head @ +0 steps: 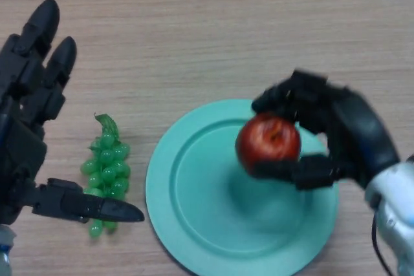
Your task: Pick up the red apple and place it on the plate
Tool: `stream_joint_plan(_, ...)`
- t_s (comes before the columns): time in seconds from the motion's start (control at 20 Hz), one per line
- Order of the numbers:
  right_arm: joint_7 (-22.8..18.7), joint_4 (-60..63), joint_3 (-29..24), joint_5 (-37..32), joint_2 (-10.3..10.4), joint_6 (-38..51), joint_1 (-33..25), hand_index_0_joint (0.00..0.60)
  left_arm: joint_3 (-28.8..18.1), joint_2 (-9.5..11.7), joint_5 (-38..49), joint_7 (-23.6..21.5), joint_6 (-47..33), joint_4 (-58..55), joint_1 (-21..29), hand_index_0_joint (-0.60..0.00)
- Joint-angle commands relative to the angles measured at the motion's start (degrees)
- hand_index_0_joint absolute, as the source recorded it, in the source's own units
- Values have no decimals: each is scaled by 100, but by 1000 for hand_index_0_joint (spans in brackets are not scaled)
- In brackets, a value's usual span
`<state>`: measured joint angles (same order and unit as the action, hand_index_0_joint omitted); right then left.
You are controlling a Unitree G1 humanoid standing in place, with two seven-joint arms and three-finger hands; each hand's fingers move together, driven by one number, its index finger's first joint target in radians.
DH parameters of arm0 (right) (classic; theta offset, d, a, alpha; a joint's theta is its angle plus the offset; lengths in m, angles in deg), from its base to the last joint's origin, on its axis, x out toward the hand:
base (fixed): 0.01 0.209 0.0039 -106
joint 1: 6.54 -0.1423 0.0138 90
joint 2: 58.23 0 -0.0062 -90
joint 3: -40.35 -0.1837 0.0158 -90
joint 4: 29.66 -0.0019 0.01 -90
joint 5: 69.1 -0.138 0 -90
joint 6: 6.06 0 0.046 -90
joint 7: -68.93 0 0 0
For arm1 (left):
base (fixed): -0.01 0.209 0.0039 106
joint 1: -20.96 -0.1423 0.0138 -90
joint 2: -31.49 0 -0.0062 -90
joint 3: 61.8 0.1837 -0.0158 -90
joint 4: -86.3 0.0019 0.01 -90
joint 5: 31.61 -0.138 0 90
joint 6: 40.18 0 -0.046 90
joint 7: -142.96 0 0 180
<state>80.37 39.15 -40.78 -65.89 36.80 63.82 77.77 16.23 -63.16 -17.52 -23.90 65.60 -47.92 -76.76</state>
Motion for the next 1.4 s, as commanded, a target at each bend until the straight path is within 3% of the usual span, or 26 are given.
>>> stream_joint_plan(0.05,-62,-145,101,165,4,1284,78,600,-127,88,-138,-144,-987,-195,48,0)
stream_joint_plan(0.45,-435,294,676,1090,8,1284,160,600,-279,55,90,-225,-1118,-203,6,0)
stream_joint_plan(0.6,-377,290,689,1196,8,1376,109,250,-275,59,85,-258,-1095,-232,15,0)
stream_joint_plan(0.65,-256,190,671,1231,8,1431,61,98,-276,70,90,-288,-1040,-273,38,0)
stream_joint_plan(0.7,-52,-98,605,1144,8,1316,-4,4,-280,88,96,-298,-938,-352,56,0)
stream_joint_plan(1.0,963,-1800,-366,243,-76,243,-55,0,-145,190,141,-322,-460,-574,328,0)
stream_joint_plan(1.2,734,-2391,-1352,-908,-332,63,244,0,-29,241,-11,-313,-374,-501,431,0)
stream_joint_plan(1.4,637,-2237,-1990,-1899,-338,896,799,0,-51,272,-117,-427,-499,-261,575,0)
